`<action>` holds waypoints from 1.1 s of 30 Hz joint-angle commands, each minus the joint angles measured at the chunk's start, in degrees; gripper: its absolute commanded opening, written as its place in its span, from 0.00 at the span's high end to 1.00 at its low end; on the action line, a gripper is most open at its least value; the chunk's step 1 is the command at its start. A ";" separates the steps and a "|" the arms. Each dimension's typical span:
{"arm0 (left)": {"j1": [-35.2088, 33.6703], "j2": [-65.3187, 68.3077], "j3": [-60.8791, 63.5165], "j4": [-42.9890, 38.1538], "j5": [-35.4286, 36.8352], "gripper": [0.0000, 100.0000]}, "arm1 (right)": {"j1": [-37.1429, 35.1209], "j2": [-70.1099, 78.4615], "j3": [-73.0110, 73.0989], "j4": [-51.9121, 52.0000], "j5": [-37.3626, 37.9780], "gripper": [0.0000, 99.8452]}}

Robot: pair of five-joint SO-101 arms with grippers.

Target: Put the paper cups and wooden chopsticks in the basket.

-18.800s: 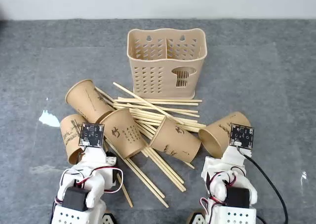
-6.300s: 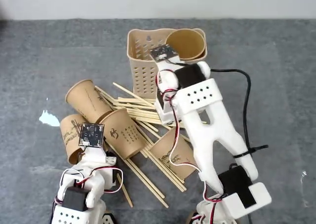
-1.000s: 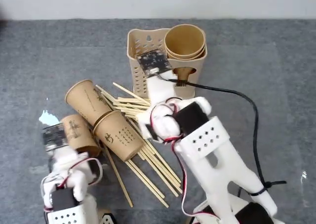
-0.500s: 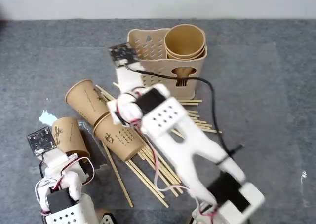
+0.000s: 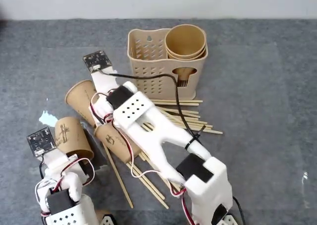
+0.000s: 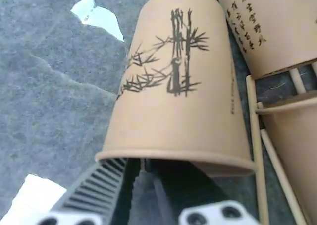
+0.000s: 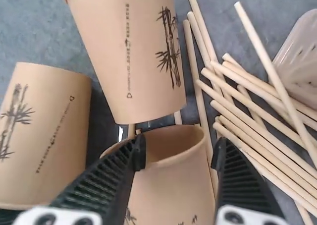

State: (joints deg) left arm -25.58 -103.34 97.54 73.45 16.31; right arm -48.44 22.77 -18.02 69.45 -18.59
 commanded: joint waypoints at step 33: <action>-0.35 -1.05 -1.10 -1.23 0.00 0.99 | 3.03 6.81 -16.70 33.36 1.32 0.91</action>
State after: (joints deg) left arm -25.58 -103.34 97.54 73.45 16.31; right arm -45.98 29.80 -31.65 100.31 -16.66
